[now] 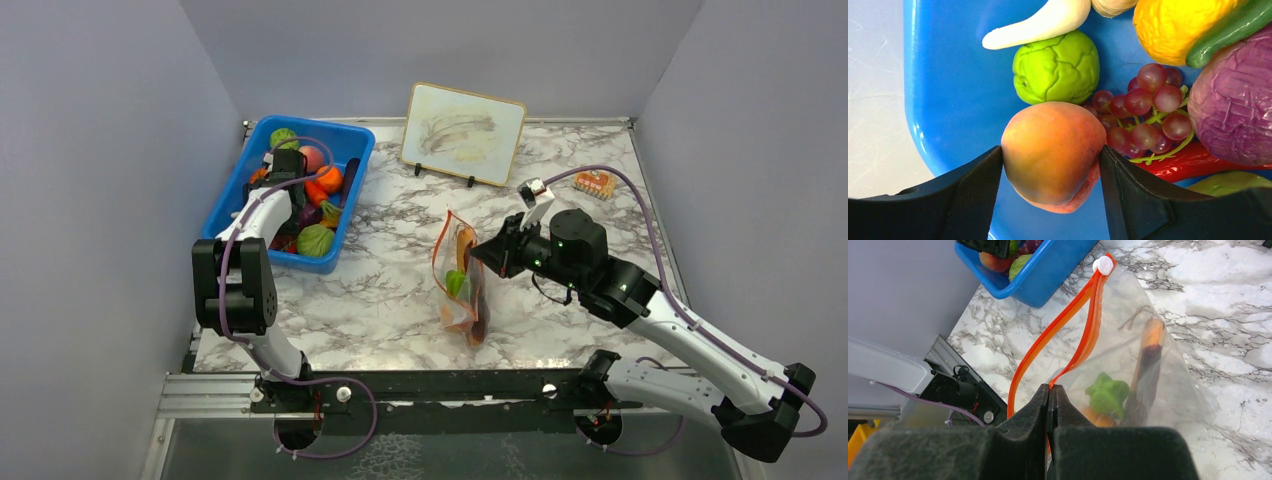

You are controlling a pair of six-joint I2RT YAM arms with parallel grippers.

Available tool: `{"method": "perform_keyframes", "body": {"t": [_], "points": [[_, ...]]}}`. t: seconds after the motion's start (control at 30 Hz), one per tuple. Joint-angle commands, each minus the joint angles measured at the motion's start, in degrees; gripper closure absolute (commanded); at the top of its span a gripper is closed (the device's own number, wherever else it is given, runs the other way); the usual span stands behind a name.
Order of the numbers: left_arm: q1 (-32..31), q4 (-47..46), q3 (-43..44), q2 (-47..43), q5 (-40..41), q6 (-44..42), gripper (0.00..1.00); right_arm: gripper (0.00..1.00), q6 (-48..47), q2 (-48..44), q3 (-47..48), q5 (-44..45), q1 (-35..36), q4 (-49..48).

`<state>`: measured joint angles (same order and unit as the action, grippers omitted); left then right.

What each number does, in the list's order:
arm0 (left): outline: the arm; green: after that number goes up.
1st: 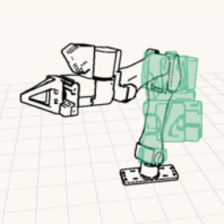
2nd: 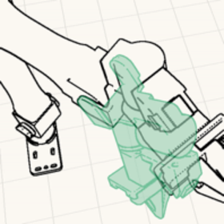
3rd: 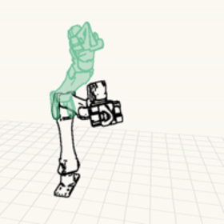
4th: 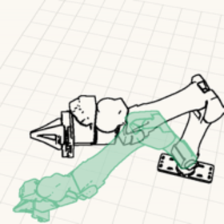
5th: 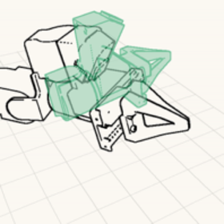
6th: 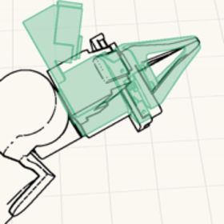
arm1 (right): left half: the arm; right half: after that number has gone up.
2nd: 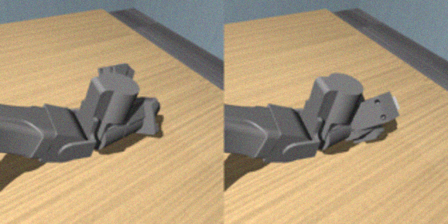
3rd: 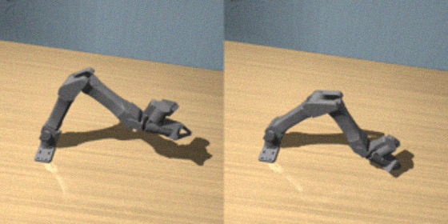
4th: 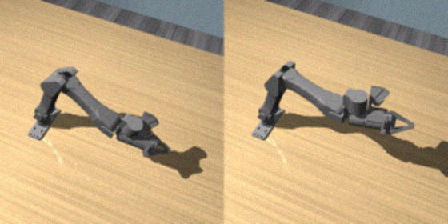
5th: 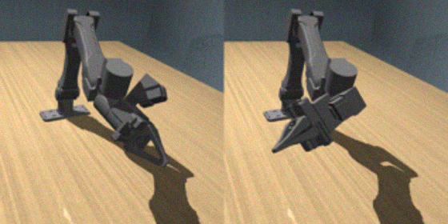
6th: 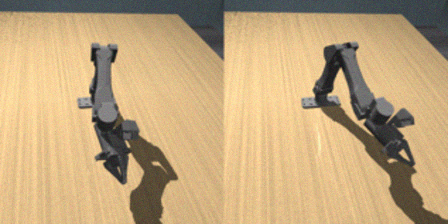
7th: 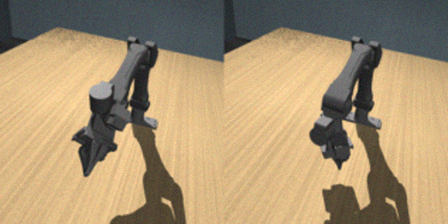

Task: Place the food in the zip-top bag and seal the zipper
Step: Pick up the fake fruit from the bin.

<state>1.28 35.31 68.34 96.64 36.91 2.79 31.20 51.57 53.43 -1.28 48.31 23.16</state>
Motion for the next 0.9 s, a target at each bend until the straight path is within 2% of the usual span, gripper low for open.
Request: {"method": "perform_keyframes", "body": {"t": [0.0, 0.47, 0.87], "points": [[0.13, 0.8, 0.54, -2.01, -2.18, -0.3, 0.35, 0.99, -0.48, -1.07, 1.94, 1.13, 0.29, -1.13], [-0.05, 0.52, 2.01, -5.13, -5.35, 1.36, 0.47, 0.99, -0.46, -0.36, 1.77, 1.14, 0.29, -2.01], [-0.34, -0.22, 2.16, -14.64, -18.58, 2.14, 0.51, 0.99, -0.16, 1.36, 1.77, 0.86, 0.29, -3.86]]}}
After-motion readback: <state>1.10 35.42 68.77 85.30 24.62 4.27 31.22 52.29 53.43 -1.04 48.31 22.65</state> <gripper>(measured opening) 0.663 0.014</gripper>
